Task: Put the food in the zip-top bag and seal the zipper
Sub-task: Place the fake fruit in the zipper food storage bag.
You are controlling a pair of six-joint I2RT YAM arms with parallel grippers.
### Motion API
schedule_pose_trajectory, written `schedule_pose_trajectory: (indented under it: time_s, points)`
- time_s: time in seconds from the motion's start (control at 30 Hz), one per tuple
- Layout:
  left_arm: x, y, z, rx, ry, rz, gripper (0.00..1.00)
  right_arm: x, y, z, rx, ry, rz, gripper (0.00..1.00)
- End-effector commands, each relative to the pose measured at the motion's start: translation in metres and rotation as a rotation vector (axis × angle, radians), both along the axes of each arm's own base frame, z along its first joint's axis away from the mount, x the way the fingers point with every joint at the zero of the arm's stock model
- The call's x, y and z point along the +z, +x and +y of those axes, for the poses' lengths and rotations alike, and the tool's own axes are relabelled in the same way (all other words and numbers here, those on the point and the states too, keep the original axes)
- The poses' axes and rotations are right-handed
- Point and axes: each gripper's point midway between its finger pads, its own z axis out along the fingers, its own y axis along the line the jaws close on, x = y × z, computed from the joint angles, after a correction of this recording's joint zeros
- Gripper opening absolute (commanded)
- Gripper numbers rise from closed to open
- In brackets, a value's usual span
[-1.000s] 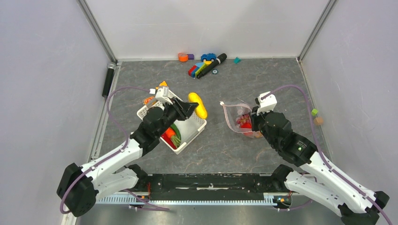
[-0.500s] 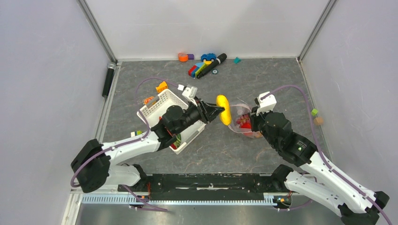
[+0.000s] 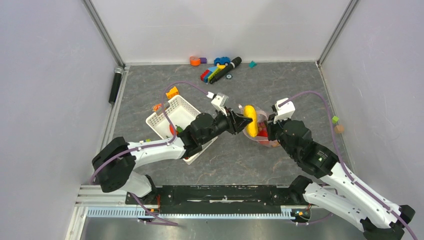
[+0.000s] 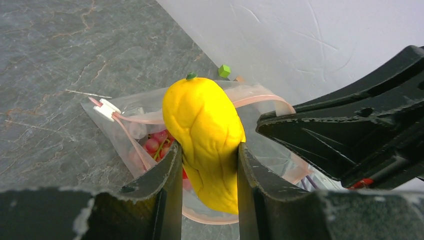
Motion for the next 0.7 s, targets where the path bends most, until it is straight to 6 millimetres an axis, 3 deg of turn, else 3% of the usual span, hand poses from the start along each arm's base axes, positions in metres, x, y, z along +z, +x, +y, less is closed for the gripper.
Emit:
schedule_pose_trajectory:
  time_s: [0.0, 0.2, 0.37, 0.4, 0.43, 0.47, 0.67]
  points:
    - [0.019, 0.010, -0.008, 0.054, -0.019, -0.075, 0.09, 0.007, 0.000, 0.002, 0.006, 0.030, -0.027, 0.11]
    - [0.010, 0.007, -0.018, 0.044, 0.012, -0.071, 0.20, 0.008, 0.001, 0.002, 0.004, 0.028, -0.026, 0.11]
    - [0.008, 0.005, -0.019, 0.046, 0.038, -0.078, 0.48, 0.007, 0.001, 0.001, -0.001, 0.028, -0.027, 0.11]
    - [0.007, 0.005, -0.019, 0.047, 0.043, -0.080, 0.55, 0.006, 0.001, 0.001, -0.002, 0.026, -0.026, 0.11]
    - [0.008, 0.006, -0.018, 0.050, 0.046, -0.083, 0.74, 0.007, 0.001, 0.001, -0.003, 0.026, -0.027, 0.11]
    - [0.007, 0.007, -0.018, 0.055, 0.054, -0.081, 0.99, 0.006, 0.001, 0.001, -0.005, 0.026, -0.027, 0.11]
    - [0.001, 0.008, -0.019, 0.055, 0.093, -0.059, 1.00, 0.006, 0.001, 0.000, -0.007, 0.028, -0.027, 0.11]
